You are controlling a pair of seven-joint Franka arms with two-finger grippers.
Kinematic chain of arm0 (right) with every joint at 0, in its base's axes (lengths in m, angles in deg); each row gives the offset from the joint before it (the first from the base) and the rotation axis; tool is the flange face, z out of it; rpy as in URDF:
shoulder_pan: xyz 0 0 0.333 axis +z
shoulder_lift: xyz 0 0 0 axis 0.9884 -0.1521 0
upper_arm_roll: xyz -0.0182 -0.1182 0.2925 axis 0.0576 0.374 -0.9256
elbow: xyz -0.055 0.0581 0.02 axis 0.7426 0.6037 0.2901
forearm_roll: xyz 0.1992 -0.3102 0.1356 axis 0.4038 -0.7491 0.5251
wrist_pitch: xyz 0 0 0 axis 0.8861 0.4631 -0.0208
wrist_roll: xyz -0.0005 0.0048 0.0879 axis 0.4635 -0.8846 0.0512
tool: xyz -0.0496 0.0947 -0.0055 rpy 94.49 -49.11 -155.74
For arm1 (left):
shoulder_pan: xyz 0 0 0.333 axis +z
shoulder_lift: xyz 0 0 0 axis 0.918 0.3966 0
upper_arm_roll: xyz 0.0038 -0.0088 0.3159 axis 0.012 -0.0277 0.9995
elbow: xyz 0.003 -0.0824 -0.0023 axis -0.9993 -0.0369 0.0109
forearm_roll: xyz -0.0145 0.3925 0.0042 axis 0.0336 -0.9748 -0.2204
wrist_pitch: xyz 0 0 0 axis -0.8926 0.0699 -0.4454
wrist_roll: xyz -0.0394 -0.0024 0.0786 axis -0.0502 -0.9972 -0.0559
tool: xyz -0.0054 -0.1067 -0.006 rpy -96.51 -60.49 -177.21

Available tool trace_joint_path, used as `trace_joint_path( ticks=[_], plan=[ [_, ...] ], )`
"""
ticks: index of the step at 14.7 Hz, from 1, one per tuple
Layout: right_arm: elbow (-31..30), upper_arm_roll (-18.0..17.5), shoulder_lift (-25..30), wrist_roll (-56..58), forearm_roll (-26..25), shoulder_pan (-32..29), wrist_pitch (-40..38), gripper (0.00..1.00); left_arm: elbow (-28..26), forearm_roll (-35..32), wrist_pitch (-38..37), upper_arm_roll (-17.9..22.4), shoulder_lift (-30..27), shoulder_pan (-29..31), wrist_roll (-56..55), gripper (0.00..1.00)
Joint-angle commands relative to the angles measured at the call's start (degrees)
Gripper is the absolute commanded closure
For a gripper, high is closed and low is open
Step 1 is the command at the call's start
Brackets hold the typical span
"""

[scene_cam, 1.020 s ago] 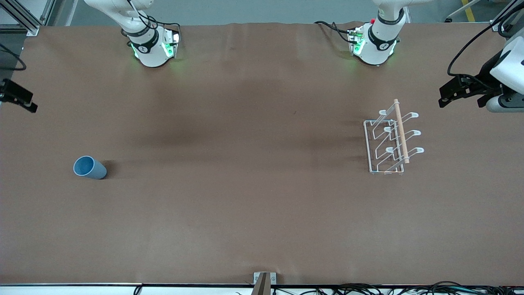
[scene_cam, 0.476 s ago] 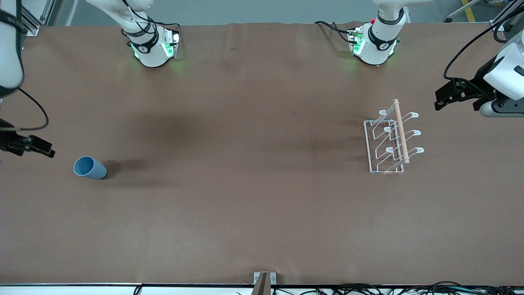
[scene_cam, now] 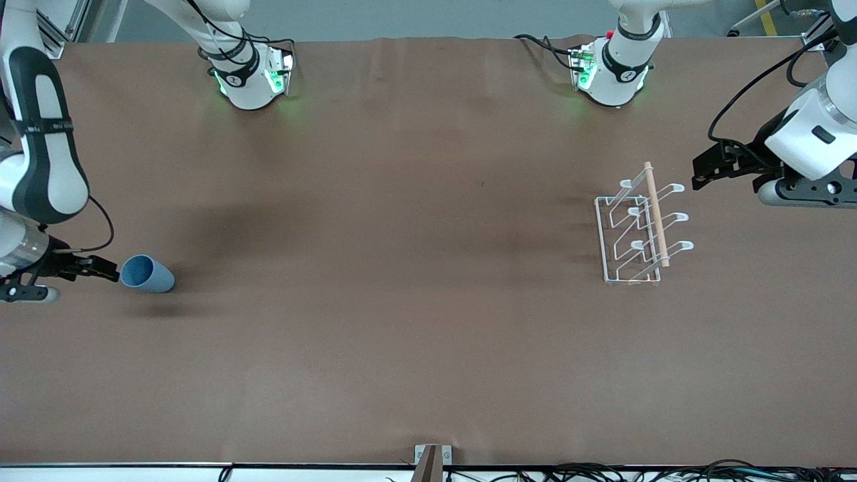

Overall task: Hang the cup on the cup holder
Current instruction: 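Close the right gripper on the blue cup's rim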

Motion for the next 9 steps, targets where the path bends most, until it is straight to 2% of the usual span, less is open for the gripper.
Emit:
trace_joint_path(
  ticks=[1,4,5,6,9],
  plan=[
    [-0.3,-0.8,-1.3,0.9,0.6,-1.2,0.7,0.0,1.6,1.9,0.3,0.0,1.1,-0.2,-0.2,0.0],
    [-2.3,-0.8,-1.4,0.9,1.0,-1.3,1.5,0.01,1.6,4.7,0.8,0.0,1.3,-0.2,-0.4,0.0],
    [-3.0,-0.8,-1.6,0.9,1.0,-1.4,2.2,0.05,1.6,5.2,0.9,0.0,1.4,-0.2,-0.4,0.0],
    [-3.3,-0.8,-1.8,0.9,1.0,-1.3,2.3,0.16,1.6,5.4,0.9,0.0,1.4,-0.2,-0.4,0.0],
    [-4.6,-0.8,-2.2,0.8,1.1,-1.1,2.1,0.69,1.6,5.8,0.9,0.0,1.4,-0.2,-0.4,0.0]
  ],
)
